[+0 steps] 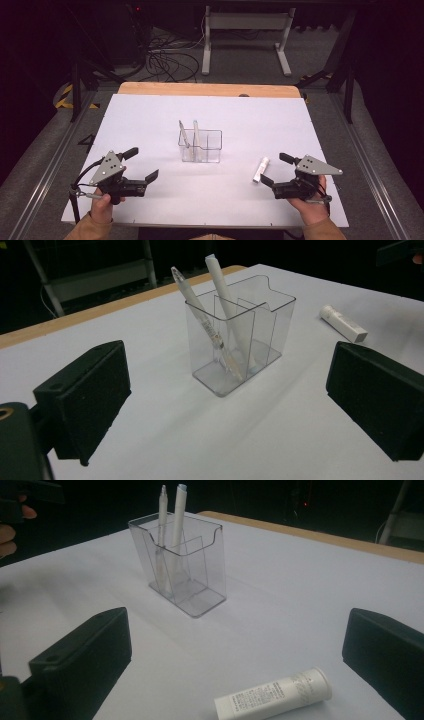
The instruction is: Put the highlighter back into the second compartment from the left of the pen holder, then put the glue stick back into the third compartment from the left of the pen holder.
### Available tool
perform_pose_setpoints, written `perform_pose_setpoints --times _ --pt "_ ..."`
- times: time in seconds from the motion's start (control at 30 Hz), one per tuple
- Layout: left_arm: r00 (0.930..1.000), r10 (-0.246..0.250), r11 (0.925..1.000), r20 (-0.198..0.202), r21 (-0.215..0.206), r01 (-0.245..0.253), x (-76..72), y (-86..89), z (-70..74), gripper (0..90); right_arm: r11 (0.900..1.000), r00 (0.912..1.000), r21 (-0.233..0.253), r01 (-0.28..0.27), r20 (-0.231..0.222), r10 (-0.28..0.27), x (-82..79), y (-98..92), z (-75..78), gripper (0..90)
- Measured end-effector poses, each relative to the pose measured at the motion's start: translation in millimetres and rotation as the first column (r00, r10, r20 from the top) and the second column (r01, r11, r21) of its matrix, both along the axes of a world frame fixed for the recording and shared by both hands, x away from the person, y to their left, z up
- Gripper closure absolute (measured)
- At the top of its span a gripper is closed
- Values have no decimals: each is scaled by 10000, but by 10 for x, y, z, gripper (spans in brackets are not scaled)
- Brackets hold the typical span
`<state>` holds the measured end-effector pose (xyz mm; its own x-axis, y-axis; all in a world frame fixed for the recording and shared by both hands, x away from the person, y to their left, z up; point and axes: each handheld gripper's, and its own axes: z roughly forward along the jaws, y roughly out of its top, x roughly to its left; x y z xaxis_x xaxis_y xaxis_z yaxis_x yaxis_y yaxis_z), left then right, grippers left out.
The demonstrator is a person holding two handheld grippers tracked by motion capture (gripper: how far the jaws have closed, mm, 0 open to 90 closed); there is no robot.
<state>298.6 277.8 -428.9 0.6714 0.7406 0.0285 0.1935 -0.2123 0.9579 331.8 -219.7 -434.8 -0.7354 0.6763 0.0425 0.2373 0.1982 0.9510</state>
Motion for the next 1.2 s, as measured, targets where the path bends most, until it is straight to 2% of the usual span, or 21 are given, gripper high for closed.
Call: perform_pose_setpoints --times 0.1,0.17,0.3,0.37,0.43,0.9,1.03,1.2 --pt "10000 5 10000 -7 5 -5 -4 4 -6 47 9982 9978 18 591 -290 -590 19 22 6 1" --pt "10000 13 10000 -22 22 -13 0 5 -10 47 9968 9959 89 797 -439 -792 26 28 26 1" --pt "10000 63 10000 -12 36 -63 0 1 -17 47 9973 9968 25 731 -329 -730 28 7 91 1" --pt "10000 81 10000 -16 24 -81 -7 -1 -20 47 9952 9953 -287 935 -218 -941 31 10 125 2" --pt "10000 95 9999 19 44 -95 -7 5 -20 47 9945 9947 -294 1004 -211 -1011 33 14 146 3" --pt "9997 218 9997 95 81 -218 -10 14 -32 47 9911 9940 -777 1079 -78 -1089 72 93 226 63" --pt "9997 231 9996 38 143 -232 -12 23 -37 47 9868 9921 -1089 1202 -233 -1234 85 112 276 76" --pt "9996 276 9996 88 70 -276 -25 31 -33 47 9840 9893 -1188 1328 -446 -1389 137 137 358 94"
